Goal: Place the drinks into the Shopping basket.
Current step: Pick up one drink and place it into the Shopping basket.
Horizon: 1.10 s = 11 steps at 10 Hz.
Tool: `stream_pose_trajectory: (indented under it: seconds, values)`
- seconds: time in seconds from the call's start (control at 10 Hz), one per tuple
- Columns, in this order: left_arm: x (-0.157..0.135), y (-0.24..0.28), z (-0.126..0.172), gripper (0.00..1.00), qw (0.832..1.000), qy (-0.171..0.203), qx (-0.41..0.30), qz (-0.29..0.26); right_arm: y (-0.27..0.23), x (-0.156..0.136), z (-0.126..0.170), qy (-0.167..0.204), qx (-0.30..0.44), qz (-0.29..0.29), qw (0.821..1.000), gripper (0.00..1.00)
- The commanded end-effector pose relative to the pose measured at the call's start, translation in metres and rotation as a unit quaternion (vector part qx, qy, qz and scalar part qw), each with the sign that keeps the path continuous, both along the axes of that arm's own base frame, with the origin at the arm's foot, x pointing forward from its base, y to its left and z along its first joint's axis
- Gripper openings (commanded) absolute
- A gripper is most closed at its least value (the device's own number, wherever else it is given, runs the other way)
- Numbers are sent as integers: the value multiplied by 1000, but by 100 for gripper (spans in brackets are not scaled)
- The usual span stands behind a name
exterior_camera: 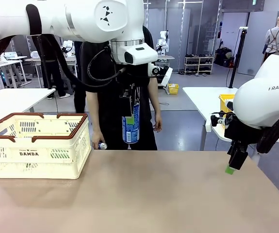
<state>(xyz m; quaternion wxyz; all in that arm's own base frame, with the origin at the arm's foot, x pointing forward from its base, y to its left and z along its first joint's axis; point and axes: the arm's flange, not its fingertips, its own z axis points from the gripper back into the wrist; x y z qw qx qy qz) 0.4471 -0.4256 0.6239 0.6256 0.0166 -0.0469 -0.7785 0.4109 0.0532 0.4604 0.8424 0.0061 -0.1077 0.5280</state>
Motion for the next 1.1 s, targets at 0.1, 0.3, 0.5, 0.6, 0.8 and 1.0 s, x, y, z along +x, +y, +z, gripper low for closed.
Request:
stream_pose_trajectory:
  seconds: [0.1,0.3,0.5,0.6,0.8,1.0]
  values:
    - [-3,-3,2,0,1000,-1,-5,1,-1,0,1,1,0,0,1000,100]
    - [-3,-3,2,0,1000,-1,-5,1,-1,0,1,1,0,0,1000,100]
    - [-1,-2,-2,60,1000,2,0,-1,-1,0,1,1,0,0,1000,100]
    - [16,5,1,60,1000,-17,-3,20,-1,0,1,1,0,0,1000,100]
    - [48,37,10,60,998,-28,-19,52,-1,0,1,1,0,0,1000,100]
    - [81,81,15,60,994,-18,-45,100,-1,0,1,1,0,0,1000,100]
